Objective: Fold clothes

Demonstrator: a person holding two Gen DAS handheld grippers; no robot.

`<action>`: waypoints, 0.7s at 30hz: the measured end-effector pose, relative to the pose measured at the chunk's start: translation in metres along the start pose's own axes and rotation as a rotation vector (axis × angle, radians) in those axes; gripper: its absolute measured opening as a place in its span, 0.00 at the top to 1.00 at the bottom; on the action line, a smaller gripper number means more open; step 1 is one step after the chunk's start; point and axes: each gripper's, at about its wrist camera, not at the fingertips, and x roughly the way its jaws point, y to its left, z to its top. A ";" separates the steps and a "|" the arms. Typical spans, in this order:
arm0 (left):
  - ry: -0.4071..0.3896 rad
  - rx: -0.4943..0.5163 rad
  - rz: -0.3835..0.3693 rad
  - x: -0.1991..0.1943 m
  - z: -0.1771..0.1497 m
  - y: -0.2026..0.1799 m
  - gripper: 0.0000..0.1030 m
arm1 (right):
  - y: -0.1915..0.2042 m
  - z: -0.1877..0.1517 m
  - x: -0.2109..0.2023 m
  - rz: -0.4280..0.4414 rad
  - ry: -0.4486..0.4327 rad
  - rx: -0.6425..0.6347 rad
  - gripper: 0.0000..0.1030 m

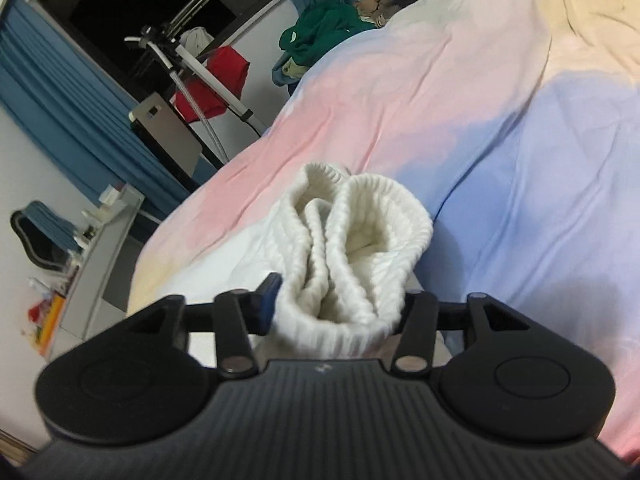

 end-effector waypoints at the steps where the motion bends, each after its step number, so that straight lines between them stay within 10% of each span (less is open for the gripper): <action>1: 0.003 -0.005 -0.001 0.000 0.000 0.002 0.39 | 0.002 -0.001 0.000 -0.015 0.003 -0.013 0.38; 4: 0.009 -0.030 -0.010 -0.001 -0.003 0.005 0.39 | 0.008 -0.005 -0.001 -0.104 -0.004 -0.080 0.15; 11: 0.019 -0.111 -0.055 -0.013 0.006 0.022 0.35 | -0.011 -0.008 0.021 -0.058 0.085 0.014 0.00; 21: -0.021 -0.317 -0.087 -0.037 0.032 0.081 0.06 | -0.023 -0.012 0.032 0.051 0.129 0.140 0.00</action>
